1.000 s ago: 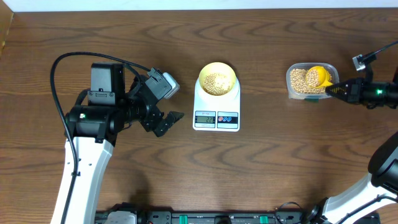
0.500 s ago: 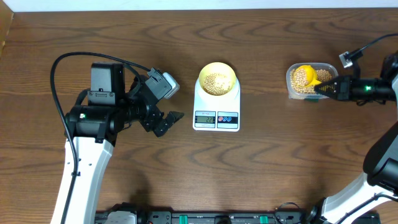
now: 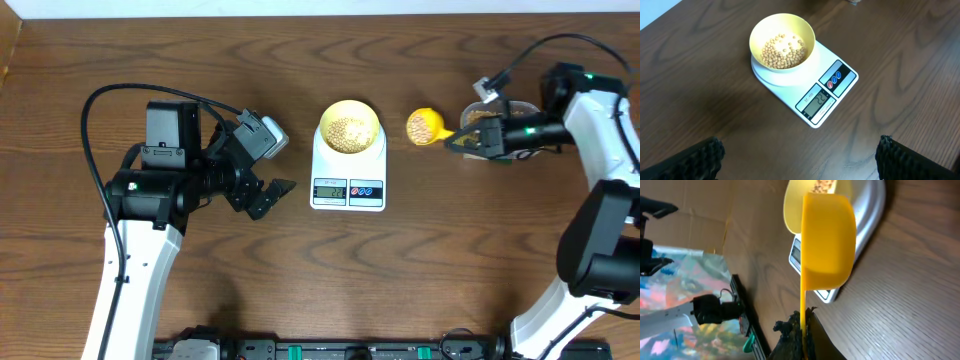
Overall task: Scoop item into bowl and weigh 50g on scale
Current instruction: 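Carry the filled scoop with the right gripper over the yellow bowl, then tilt the scoop with the right gripper to pour soybeans into the bowl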
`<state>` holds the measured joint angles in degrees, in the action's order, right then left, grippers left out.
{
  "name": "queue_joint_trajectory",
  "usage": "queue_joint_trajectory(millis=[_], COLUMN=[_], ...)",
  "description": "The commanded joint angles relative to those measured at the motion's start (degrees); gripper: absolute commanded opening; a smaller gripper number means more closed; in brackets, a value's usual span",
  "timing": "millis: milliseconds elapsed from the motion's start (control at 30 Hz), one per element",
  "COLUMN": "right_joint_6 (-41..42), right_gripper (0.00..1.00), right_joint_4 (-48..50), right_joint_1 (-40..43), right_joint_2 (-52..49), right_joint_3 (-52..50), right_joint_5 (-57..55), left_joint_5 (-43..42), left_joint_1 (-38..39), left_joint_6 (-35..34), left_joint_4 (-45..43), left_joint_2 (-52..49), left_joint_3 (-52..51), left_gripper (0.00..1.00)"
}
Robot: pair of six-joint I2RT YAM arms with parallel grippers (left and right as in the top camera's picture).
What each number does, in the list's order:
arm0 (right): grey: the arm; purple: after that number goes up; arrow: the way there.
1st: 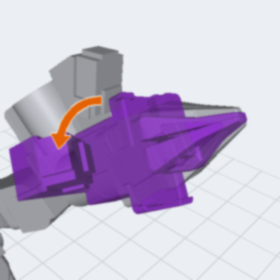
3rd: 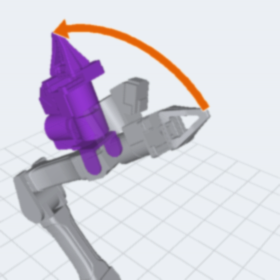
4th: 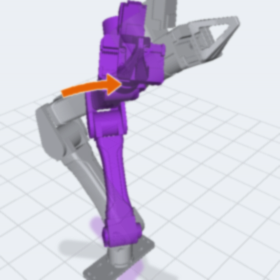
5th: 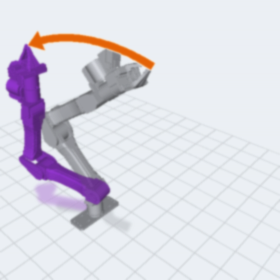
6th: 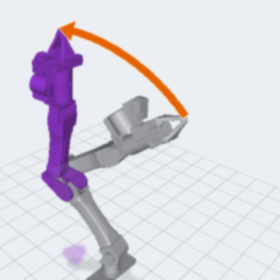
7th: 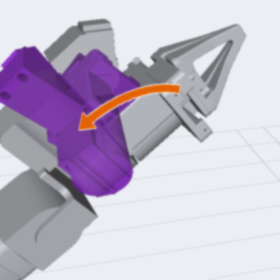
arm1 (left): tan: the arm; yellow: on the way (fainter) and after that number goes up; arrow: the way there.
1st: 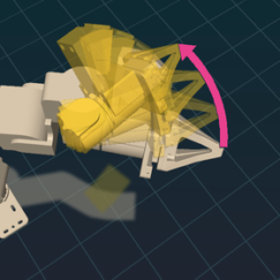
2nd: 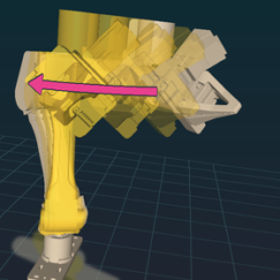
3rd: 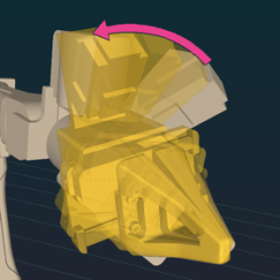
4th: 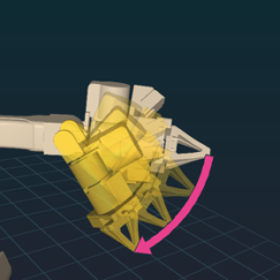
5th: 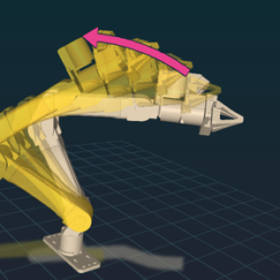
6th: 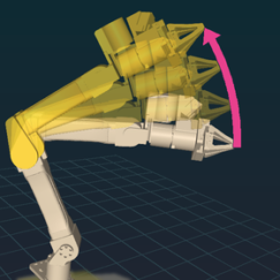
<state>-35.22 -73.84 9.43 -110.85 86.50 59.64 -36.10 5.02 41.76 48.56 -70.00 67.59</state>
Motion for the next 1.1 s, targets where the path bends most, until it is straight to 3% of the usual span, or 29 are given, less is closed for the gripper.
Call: queue_joint_trajectory(millis=[0, 133, 533, 967, 1067], right_joint_6=[-0.76, 0.57, 15.21, 26.34, 26.34], right_gripper=[0.01, 0.01, 0.01, 0.01, 0.01], right_joint_4=[1.01, 3.37, 18.21, 30.73, 31.08], right_joint_1=[-3.39, -7.02, -15.72, -26.73, -30.99], right_joint_2=[-0.17, -0.17, -0.17, -0.15, 0.66], right_joint_3=[-0.04, -0.04, 0.09, 0.7, 1.84], right_joint_5=[2.47, 0.35, -4.37, -29.51, -41.79], left_joint_5=[-0.5, -0.5, -0.5, -0.5, -0.5], left_joint_1=[-0.24, -0.24, -0.24, -0.24, -0.24], left_joint_6=[-0.7, -0.7, -0.68, -0.68, -0.68], left_joint_4=[0.02, 0.02, 0.02, 0.02, 0.02], left_joint_2=[0.0, 0.0, 0.0, 0.0, 0.0], left_joint_3=[0.85, 0.85, 0.85, 0.85, 0.83], left_gripper=[0.99, 0.99, 0.99, 0.99, 0.99])
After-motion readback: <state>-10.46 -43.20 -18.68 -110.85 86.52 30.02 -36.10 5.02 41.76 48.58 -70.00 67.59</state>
